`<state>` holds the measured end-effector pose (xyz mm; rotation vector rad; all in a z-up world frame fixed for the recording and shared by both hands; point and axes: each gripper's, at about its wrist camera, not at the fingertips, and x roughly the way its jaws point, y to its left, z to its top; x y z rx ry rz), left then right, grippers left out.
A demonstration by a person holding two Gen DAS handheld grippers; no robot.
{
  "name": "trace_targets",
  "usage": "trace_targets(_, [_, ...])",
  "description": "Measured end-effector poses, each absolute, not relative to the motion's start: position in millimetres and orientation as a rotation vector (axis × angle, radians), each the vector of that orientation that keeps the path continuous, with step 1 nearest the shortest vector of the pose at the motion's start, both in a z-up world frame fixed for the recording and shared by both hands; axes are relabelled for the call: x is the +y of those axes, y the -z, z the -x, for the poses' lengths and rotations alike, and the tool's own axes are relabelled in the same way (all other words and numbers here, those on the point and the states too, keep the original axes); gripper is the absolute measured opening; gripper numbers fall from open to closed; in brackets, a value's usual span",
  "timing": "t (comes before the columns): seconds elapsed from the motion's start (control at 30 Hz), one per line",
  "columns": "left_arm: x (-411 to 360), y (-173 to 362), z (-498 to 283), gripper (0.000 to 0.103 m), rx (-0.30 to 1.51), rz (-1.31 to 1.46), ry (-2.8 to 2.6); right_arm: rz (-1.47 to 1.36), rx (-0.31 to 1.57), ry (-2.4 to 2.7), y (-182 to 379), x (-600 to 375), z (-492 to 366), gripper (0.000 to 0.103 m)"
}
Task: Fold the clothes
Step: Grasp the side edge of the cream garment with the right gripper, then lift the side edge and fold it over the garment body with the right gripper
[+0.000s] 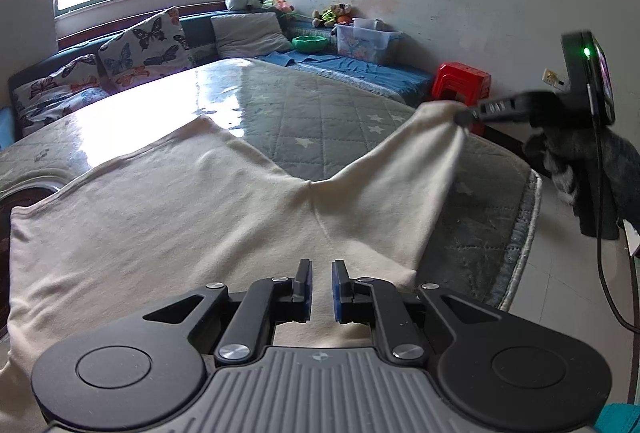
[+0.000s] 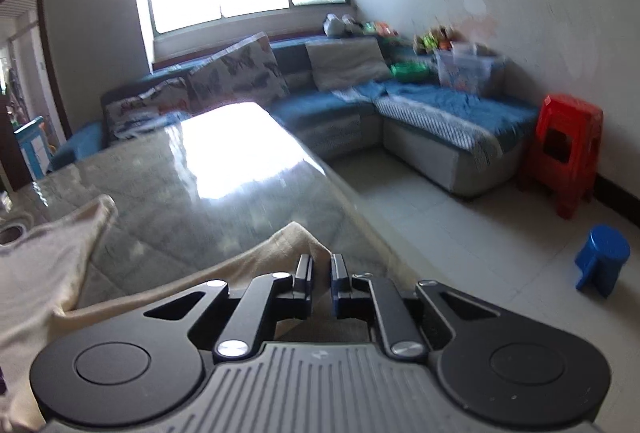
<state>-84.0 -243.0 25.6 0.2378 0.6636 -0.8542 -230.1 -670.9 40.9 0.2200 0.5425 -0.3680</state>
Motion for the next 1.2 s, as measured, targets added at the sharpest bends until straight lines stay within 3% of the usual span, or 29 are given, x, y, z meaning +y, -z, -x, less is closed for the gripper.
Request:
trace_targets(0.57, [-260,-14,91,0.016,0.671,-0.236,0.914,-0.117,0.493,0.278,-79,-646,204,0.007])
trace_targets(0.83, [-254,-13,90,0.019,0.675,-0.186,0.923,-0.044,0.438,0.174,-130,-612,207,0.007])
trace_targets(0.9, [-249,-15,91,0.025,0.667,-0.177,0.915,-0.011,0.419,0.117,-147,-592,206,0.007])
trace_targets(1.2, [-174,-32,90,0.028,0.630,-0.097,0.768,0.076,0.404,-0.201,-175,-496,190,0.007])
